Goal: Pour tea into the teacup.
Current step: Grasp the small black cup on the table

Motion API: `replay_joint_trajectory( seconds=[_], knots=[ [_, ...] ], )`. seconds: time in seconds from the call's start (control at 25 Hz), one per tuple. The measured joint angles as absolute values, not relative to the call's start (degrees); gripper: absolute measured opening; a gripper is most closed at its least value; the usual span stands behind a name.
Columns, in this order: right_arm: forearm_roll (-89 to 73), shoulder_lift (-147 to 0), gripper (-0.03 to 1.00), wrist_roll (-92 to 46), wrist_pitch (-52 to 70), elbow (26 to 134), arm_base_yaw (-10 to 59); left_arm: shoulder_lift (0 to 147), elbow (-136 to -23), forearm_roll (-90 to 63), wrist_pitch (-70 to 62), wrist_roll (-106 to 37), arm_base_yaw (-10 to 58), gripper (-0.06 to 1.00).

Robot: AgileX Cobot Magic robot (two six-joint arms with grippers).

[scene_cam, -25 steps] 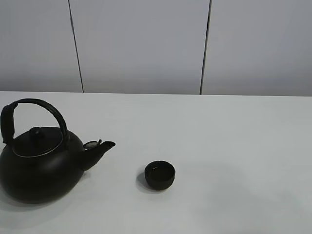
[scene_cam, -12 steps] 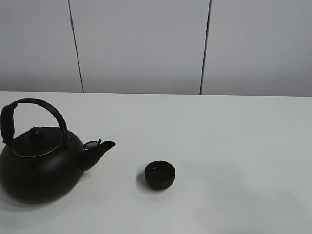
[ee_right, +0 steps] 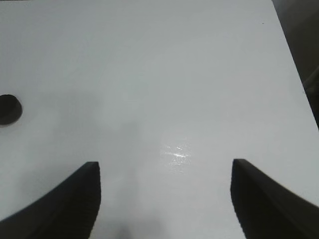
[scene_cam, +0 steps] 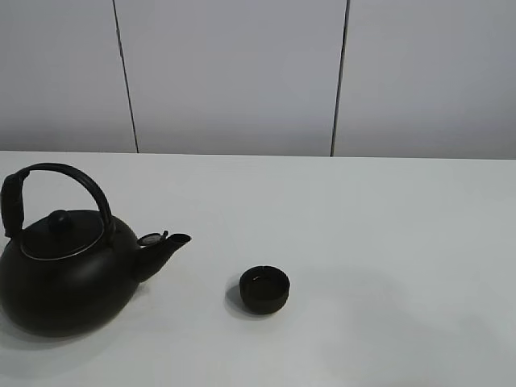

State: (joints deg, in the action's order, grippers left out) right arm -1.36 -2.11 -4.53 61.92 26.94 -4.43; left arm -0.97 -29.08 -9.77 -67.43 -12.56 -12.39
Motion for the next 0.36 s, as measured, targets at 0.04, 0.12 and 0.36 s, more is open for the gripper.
replay_joint_trajectory(
  seconds=[0.04,0.12,0.36],
  knots=[
    [-1.36,-2.11,0.51,-4.53,61.92,26.94,-4.43,-0.97,-28.66,-8.70,-66.79,-12.31,-11.89,0.40],
    [-1.36,-2.11,0.51,-4.53,61.92,26.94,-4.43,-0.97,-27.95,-7.02,-65.96,-11.59,-10.08,0.40],
    [-1.36,-2.11,0.51,-4.53,61.92,26.94,-4.43,-0.97,-27.79,-5.98,-65.53,-10.81,-3.00,0.40]
  ],
)
